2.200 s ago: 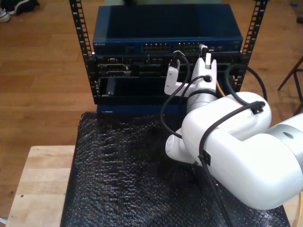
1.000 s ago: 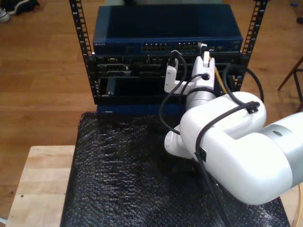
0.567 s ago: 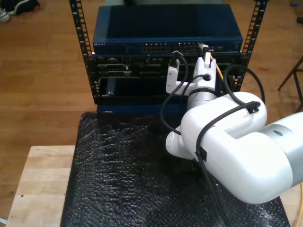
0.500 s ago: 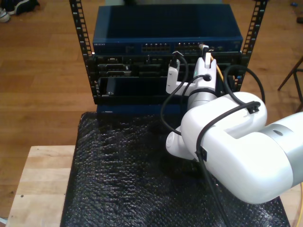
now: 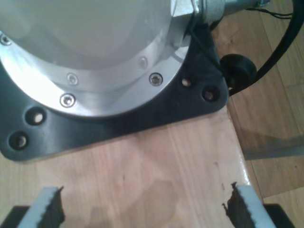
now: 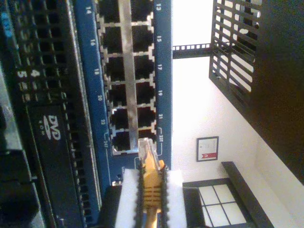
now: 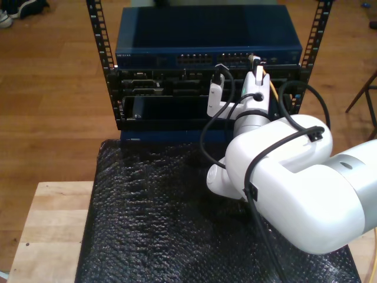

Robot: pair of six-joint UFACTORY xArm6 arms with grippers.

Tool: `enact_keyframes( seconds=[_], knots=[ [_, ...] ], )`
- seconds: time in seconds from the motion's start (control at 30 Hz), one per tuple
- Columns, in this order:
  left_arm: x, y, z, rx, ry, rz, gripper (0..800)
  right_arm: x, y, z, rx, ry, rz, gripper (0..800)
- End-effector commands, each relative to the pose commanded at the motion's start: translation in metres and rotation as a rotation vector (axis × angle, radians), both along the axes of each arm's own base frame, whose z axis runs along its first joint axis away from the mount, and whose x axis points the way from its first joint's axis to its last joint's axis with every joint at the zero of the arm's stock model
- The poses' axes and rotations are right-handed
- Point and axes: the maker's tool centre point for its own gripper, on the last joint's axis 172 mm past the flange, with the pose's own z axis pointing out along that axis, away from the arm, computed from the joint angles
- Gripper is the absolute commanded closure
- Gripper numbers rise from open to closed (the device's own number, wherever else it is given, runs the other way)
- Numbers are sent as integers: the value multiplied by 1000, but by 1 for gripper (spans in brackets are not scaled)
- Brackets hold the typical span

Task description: Grab the cable and plug it in

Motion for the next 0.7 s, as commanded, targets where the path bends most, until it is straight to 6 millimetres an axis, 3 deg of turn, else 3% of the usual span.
enact_keyframes(
  seconds=[0.7],
  knots=[
    [0, 0, 0, 2, 0, 0, 0, 1, 2, 3, 4, -7, 2, 800]
  ],
)
